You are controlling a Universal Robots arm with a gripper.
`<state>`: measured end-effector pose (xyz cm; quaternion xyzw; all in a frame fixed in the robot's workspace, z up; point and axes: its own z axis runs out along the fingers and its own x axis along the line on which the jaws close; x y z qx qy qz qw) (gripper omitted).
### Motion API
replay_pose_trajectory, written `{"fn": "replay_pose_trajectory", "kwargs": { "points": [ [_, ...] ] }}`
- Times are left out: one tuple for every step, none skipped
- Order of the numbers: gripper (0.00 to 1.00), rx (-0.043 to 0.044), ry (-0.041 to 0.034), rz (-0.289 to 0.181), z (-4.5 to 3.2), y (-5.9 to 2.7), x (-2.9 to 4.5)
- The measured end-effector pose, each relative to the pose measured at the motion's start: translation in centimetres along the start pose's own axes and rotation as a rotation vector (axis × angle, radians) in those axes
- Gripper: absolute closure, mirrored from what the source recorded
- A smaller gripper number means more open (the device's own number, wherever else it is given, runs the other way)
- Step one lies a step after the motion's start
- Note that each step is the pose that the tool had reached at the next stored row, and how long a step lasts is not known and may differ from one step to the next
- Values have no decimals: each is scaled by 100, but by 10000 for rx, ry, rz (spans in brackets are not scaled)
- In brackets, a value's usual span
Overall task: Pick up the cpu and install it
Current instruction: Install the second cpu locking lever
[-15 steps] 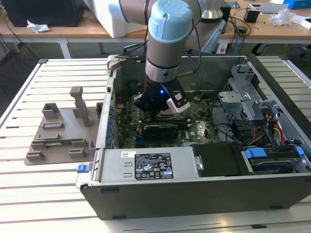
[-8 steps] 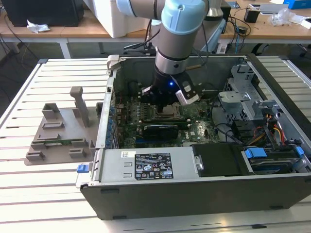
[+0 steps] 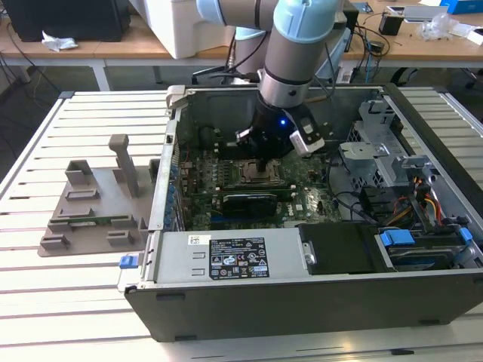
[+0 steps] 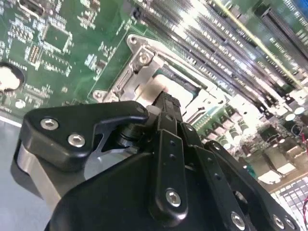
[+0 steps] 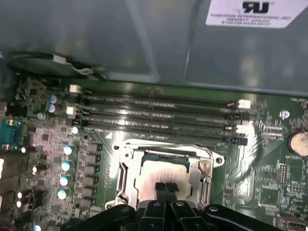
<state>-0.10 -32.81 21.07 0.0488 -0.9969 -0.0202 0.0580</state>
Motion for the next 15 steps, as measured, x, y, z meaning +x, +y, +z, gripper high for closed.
{"fn": "replay_pose_trajectory", "kwargs": {
  "points": [
    [89,304,28,36,0,45,-7],
    [89,625,59,74,-16,98,-10],
    [89,765,73,91,-43,131,-10],
    [89,814,80,97,-100,150,-5],
    [89,826,80,98,-137,158,-1],
    [89,841,80,100,-213,169,6],
    [89,846,82,99,-285,176,14],
    [89,847,82,99,-328,180,18],
    [89,846,81,101,-379,184,24],
    [89,845,81,100,-426,188,29],
    [89,846,81,100,-472,191,35],
    [89,846,81,101,-549,196,44],
    [89,847,81,101,-622,199,52],
    [89,846,81,101,-647,201,55],
    [89,845,81,101,-664,202,57]
  ]
}}
